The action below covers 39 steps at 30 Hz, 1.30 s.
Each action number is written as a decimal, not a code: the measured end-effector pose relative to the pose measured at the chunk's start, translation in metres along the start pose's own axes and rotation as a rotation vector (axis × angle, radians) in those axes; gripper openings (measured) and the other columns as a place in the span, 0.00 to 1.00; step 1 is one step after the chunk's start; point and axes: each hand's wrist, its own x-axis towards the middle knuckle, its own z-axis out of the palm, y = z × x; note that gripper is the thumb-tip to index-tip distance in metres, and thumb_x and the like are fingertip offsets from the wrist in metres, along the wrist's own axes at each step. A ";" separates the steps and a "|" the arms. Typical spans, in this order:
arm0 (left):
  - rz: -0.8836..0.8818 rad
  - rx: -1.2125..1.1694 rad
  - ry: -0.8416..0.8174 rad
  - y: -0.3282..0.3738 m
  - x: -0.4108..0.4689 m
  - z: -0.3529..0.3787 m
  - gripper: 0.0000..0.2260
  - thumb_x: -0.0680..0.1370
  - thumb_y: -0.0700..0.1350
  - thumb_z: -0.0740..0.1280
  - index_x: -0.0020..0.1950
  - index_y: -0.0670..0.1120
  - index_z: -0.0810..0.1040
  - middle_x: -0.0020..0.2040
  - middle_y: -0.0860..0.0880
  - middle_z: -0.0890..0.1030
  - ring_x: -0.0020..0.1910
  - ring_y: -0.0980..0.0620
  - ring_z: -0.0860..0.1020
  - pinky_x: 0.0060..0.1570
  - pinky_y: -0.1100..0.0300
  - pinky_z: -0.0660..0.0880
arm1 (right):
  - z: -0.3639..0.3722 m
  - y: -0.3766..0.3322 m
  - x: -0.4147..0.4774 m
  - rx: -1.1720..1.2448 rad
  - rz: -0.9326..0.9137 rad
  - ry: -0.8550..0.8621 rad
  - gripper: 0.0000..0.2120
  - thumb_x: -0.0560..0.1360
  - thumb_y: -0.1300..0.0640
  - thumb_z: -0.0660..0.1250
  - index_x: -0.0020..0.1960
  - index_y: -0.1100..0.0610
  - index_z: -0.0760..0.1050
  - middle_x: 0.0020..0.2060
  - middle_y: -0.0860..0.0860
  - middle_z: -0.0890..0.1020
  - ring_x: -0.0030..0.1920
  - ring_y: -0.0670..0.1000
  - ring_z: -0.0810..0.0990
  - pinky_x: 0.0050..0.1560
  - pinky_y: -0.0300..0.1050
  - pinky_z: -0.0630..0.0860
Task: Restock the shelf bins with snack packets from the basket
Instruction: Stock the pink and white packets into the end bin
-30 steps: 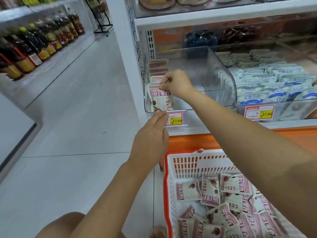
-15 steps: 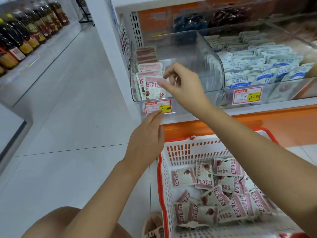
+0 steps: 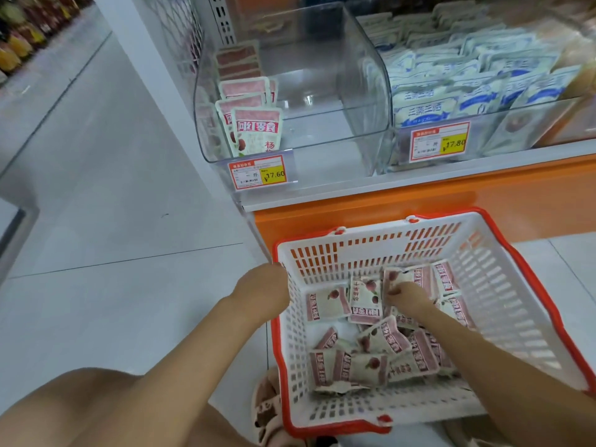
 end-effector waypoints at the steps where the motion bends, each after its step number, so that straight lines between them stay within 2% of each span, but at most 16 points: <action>1: -0.025 0.017 -0.085 -0.004 0.004 0.006 0.12 0.81 0.43 0.57 0.62 0.46 0.75 0.57 0.47 0.79 0.48 0.51 0.77 0.43 0.62 0.71 | 0.010 0.005 0.001 0.015 0.033 -0.024 0.13 0.77 0.53 0.66 0.36 0.57 0.75 0.28 0.50 0.75 0.30 0.46 0.73 0.27 0.37 0.64; 3: -0.047 0.026 -0.186 -0.009 0.010 0.013 0.12 0.81 0.41 0.56 0.60 0.44 0.75 0.58 0.46 0.78 0.51 0.51 0.77 0.45 0.63 0.71 | 0.026 0.010 0.003 0.042 0.102 -0.027 0.10 0.75 0.52 0.69 0.45 0.60 0.79 0.32 0.48 0.76 0.32 0.44 0.75 0.28 0.35 0.68; 5: -0.032 0.046 -0.203 -0.012 0.015 0.017 0.12 0.81 0.40 0.55 0.60 0.43 0.74 0.58 0.45 0.77 0.53 0.49 0.76 0.46 0.63 0.70 | 0.038 0.008 0.008 -0.045 0.140 -0.012 0.18 0.73 0.45 0.70 0.52 0.60 0.79 0.46 0.52 0.79 0.44 0.48 0.78 0.44 0.39 0.76; 7: -0.013 0.070 -0.195 -0.013 0.017 0.017 0.11 0.81 0.39 0.55 0.59 0.42 0.74 0.57 0.44 0.77 0.51 0.49 0.76 0.45 0.64 0.68 | 0.046 0.000 0.012 -0.249 0.155 0.009 0.29 0.71 0.36 0.67 0.58 0.59 0.76 0.59 0.56 0.75 0.59 0.54 0.73 0.61 0.46 0.72; 9: -0.002 0.072 -0.186 -0.012 0.018 0.015 0.11 0.81 0.38 0.55 0.58 0.40 0.74 0.55 0.44 0.78 0.45 0.51 0.74 0.43 0.63 0.67 | 0.052 -0.008 0.014 -0.303 0.197 0.006 0.37 0.70 0.34 0.67 0.67 0.61 0.70 0.65 0.58 0.69 0.66 0.56 0.68 0.63 0.52 0.71; 12: -0.003 0.083 -0.178 -0.008 0.018 0.011 0.11 0.81 0.37 0.54 0.58 0.39 0.73 0.51 0.44 0.75 0.43 0.52 0.70 0.42 0.62 0.66 | 0.061 -0.017 0.017 -0.305 0.236 0.005 0.31 0.76 0.45 0.66 0.70 0.63 0.65 0.68 0.58 0.66 0.68 0.57 0.65 0.61 0.53 0.72; 16: 0.007 0.124 -0.184 -0.007 0.020 0.009 0.09 0.80 0.36 0.54 0.53 0.40 0.74 0.43 0.46 0.72 0.42 0.52 0.70 0.40 0.62 0.66 | 0.072 -0.019 0.022 -0.276 0.217 -0.002 0.10 0.77 0.54 0.63 0.55 0.59 0.75 0.53 0.54 0.79 0.58 0.54 0.73 0.52 0.47 0.75; 20: 0.028 0.120 -0.189 -0.009 0.024 0.009 0.07 0.79 0.36 0.55 0.47 0.43 0.72 0.37 0.53 0.68 0.41 0.52 0.71 0.40 0.62 0.67 | 0.060 -0.022 0.016 -0.039 0.207 -0.091 0.06 0.77 0.55 0.65 0.44 0.58 0.72 0.34 0.49 0.74 0.32 0.46 0.72 0.29 0.38 0.68; 24: 0.027 0.073 -0.187 -0.008 0.023 0.005 0.06 0.81 0.38 0.56 0.47 0.45 0.72 0.38 0.52 0.70 0.41 0.53 0.72 0.39 0.64 0.68 | 0.040 -0.019 0.005 0.191 0.167 -0.020 0.03 0.72 0.62 0.71 0.42 0.58 0.77 0.33 0.48 0.78 0.31 0.44 0.74 0.25 0.36 0.68; 26: 0.043 0.078 -0.194 -0.008 0.021 0.002 0.06 0.81 0.39 0.57 0.48 0.46 0.72 0.44 0.49 0.75 0.42 0.53 0.73 0.42 0.63 0.69 | 0.025 -0.021 0.000 0.200 0.125 0.049 0.06 0.67 0.64 0.74 0.40 0.55 0.81 0.32 0.48 0.80 0.31 0.45 0.77 0.25 0.37 0.70; 28: 0.037 0.070 -0.177 -0.010 0.019 0.002 0.10 0.81 0.40 0.57 0.58 0.44 0.75 0.53 0.48 0.79 0.45 0.53 0.76 0.45 0.62 0.73 | 0.007 -0.025 -0.005 0.180 0.035 0.171 0.08 0.71 0.66 0.68 0.47 0.57 0.83 0.36 0.51 0.82 0.32 0.48 0.77 0.26 0.38 0.69; 31: -0.002 0.020 -0.009 -0.005 0.015 -0.008 0.12 0.81 0.45 0.58 0.63 0.48 0.75 0.55 0.50 0.80 0.45 0.54 0.79 0.42 0.63 0.75 | -0.030 -0.044 -0.024 0.157 -0.151 0.331 0.09 0.77 0.62 0.64 0.45 0.55 0.83 0.37 0.53 0.83 0.32 0.50 0.78 0.26 0.34 0.65; 33: 0.011 0.004 0.204 0.004 0.005 -0.026 0.10 0.81 0.48 0.58 0.57 0.49 0.77 0.49 0.51 0.81 0.41 0.55 0.79 0.39 0.64 0.72 | -0.061 -0.063 -0.046 0.195 -0.354 0.364 0.13 0.76 0.61 0.67 0.34 0.49 0.77 0.35 0.51 0.82 0.31 0.50 0.77 0.29 0.36 0.67; 35: 0.067 -0.016 0.418 0.012 -0.013 -0.048 0.11 0.82 0.50 0.56 0.49 0.50 0.77 0.47 0.50 0.81 0.38 0.56 0.76 0.40 0.64 0.70 | -0.090 -0.085 -0.072 0.259 -0.546 0.378 0.11 0.74 0.59 0.71 0.36 0.47 0.77 0.35 0.48 0.81 0.35 0.47 0.78 0.37 0.41 0.72; 37: 0.117 -0.084 0.606 0.016 -0.032 -0.065 0.13 0.82 0.50 0.55 0.57 0.51 0.79 0.53 0.49 0.81 0.47 0.53 0.78 0.50 0.60 0.72 | -0.117 -0.110 -0.099 0.305 -0.686 0.448 0.04 0.72 0.58 0.72 0.42 0.49 0.81 0.37 0.46 0.81 0.38 0.44 0.79 0.40 0.38 0.74; 39: 0.150 -0.183 0.782 0.015 -0.046 -0.077 0.16 0.81 0.49 0.56 0.65 0.47 0.76 0.61 0.48 0.79 0.59 0.49 0.76 0.61 0.59 0.68 | -0.143 -0.136 -0.124 0.342 -0.747 0.533 0.04 0.71 0.58 0.73 0.44 0.51 0.83 0.36 0.42 0.81 0.37 0.38 0.78 0.39 0.28 0.73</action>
